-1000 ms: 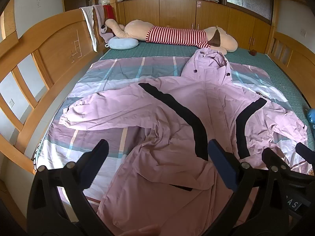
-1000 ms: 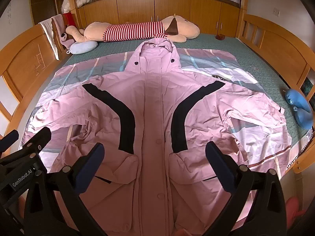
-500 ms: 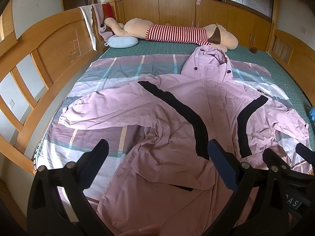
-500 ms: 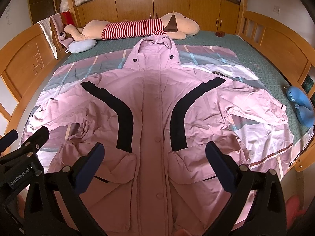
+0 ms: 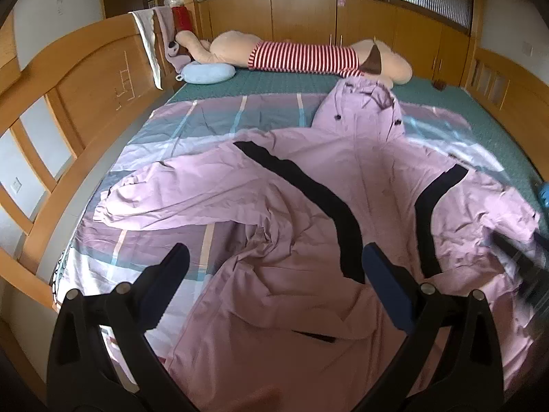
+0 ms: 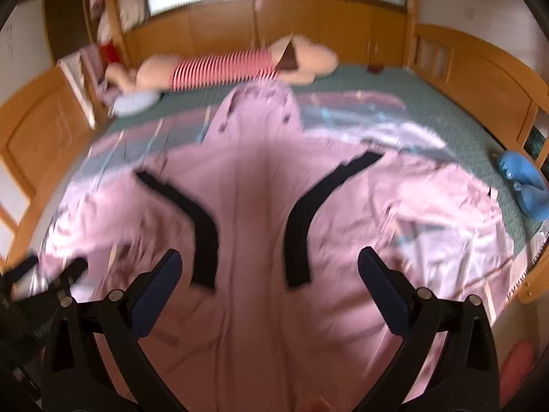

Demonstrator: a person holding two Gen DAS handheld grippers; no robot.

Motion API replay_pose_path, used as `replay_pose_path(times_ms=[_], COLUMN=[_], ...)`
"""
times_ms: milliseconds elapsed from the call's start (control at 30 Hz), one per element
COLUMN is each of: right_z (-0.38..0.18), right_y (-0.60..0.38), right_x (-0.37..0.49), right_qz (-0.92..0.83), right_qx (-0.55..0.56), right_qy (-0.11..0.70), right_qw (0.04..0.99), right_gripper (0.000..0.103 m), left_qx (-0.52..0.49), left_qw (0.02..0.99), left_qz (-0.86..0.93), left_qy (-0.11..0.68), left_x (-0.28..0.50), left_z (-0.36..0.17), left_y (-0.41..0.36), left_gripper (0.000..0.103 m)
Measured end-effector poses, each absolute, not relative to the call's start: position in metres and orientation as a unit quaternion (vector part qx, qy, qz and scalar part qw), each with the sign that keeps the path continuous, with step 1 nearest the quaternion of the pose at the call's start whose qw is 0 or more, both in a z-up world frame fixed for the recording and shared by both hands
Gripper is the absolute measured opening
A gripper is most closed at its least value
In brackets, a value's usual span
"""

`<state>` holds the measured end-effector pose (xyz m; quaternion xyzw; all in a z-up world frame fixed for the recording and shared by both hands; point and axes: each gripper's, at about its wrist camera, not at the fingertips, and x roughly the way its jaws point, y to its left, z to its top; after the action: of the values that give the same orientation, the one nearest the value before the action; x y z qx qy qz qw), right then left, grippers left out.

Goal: Fold large clothes

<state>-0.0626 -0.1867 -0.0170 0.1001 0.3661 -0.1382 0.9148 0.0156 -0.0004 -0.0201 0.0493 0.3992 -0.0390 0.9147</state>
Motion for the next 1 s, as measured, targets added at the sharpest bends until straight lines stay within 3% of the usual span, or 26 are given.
replay_pose_path(times_ms=[167,433,567,667,800,833,867,933,1000], right_z=[-0.076,-0.178,-0.215,-0.228,-0.237,-0.237,-0.234,-0.232,-0.222], right_y=[-0.298,-0.475,-0.530,-0.560,-0.586,-0.591,-0.595,-0.598,-0.597], right_x=[-0.012,-0.009,-0.026,-0.036,-0.040,-0.041,-0.041,-0.041,-0.044], right_qz=[-0.169,-0.262,-0.274,-0.262,-0.240,-0.242,-0.256,-0.280,-0.280], right_qx=[0.175,0.385,0.496,0.557,0.592,0.593,0.584,0.578,0.583], right_qy=[0.431,0.443,0.404,0.352,0.290,0.283,0.283,0.276,0.240], right_qw=[0.869,0.766,0.718,0.705,0.712,0.714,0.716,0.715,0.724], right_gripper=[0.102,0.100,0.093,0.092,0.090,0.074,0.035,0.016,0.010], left_qx=[0.098,0.080,0.049,0.047,-0.050,-0.074,-0.089,-0.080,-0.034], left_qw=[0.892,0.887,0.870,0.856,0.849,0.845,0.843,0.841,0.852], left_qz=[-0.040,-0.049,-0.073,-0.105,-0.148,-0.154,-0.163,-0.167,-0.165], left_qy=[0.440,0.453,0.485,0.504,0.505,0.506,0.505,0.508,0.495], left_x=[0.040,0.080,0.117,0.144,0.161,0.163,0.163,0.164,0.159], left_z=[-0.061,-0.106,-0.120,-0.122,-0.126,-0.129,-0.131,-0.137,-0.142], left_y=[-0.022,-0.030,-0.045,-0.061,-0.068,-0.070,-0.071,-0.080,-0.086], left_gripper=[0.101,0.101,0.101,0.101,0.101,0.101,0.101,0.101,0.101])
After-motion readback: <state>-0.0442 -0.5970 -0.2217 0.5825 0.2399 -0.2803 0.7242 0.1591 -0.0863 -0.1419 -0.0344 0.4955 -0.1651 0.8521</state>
